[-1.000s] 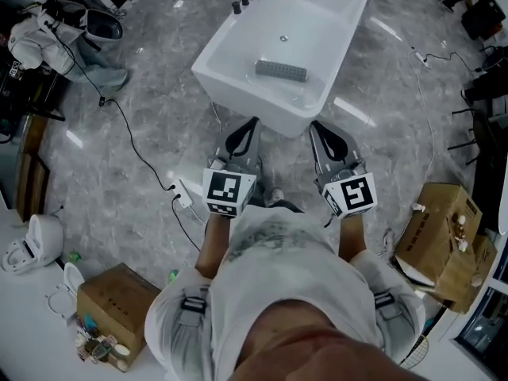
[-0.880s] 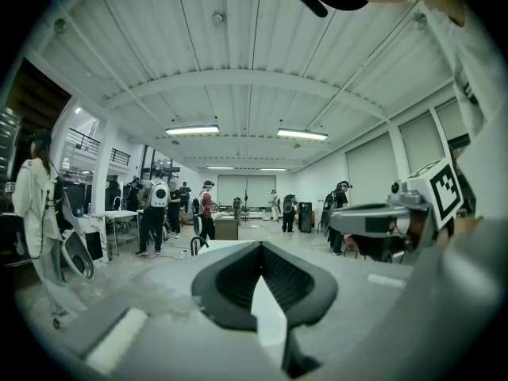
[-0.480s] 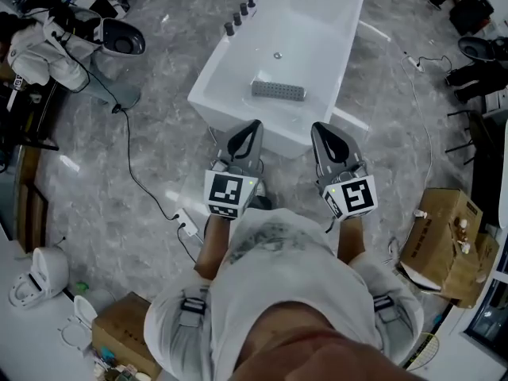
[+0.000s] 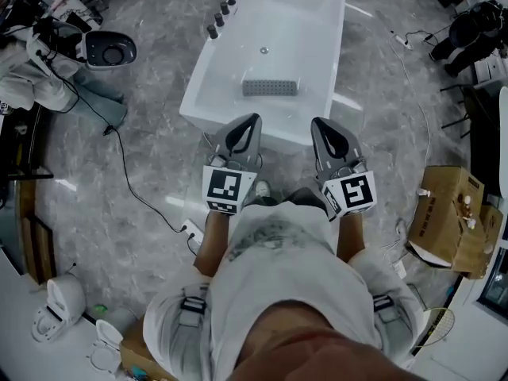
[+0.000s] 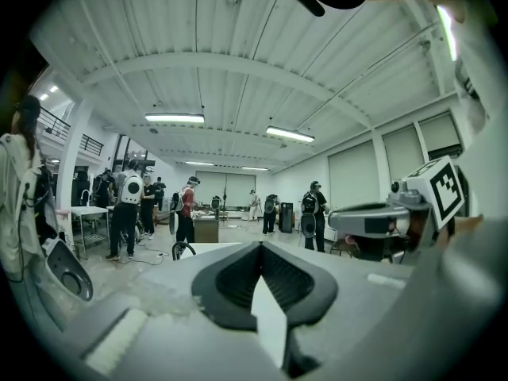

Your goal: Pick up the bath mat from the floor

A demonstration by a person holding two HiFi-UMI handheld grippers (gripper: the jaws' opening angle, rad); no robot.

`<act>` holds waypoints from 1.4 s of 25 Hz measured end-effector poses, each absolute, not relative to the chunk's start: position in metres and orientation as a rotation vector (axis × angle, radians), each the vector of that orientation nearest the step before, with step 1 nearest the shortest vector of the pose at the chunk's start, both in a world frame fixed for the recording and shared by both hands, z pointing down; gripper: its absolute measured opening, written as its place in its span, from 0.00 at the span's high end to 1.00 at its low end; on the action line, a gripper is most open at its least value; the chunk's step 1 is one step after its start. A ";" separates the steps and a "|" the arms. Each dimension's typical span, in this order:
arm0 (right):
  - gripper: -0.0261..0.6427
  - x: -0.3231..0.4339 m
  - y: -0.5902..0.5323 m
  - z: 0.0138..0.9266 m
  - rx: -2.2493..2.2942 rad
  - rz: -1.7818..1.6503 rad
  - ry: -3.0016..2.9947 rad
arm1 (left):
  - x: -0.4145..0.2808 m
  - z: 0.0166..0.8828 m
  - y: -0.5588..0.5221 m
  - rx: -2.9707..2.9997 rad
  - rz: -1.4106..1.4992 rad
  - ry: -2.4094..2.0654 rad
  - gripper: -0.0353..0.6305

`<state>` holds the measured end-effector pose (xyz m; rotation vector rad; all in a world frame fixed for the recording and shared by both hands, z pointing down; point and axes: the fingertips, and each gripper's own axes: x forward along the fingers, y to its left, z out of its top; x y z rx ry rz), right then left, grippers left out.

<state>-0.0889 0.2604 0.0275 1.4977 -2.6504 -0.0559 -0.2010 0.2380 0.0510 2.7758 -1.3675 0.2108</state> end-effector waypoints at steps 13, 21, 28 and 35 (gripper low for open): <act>0.96 -0.065 0.206 0.051 1.529 -0.014 -2.584 | -0.183 0.073 0.175 2.771 0.234 -1.321 0.94; 0.96 -0.029 0.144 0.070 1.454 0.040 -2.637 | -0.144 0.089 0.124 2.732 0.261 -1.366 0.94; 0.96 0.008 0.072 0.090 1.334 0.088 -2.652 | -0.102 0.113 0.060 2.649 0.291 -1.379 0.94; 0.96 0.052 0.008 0.107 1.223 0.151 -2.678 | -0.056 0.128 -0.003 2.594 0.315 -1.425 0.94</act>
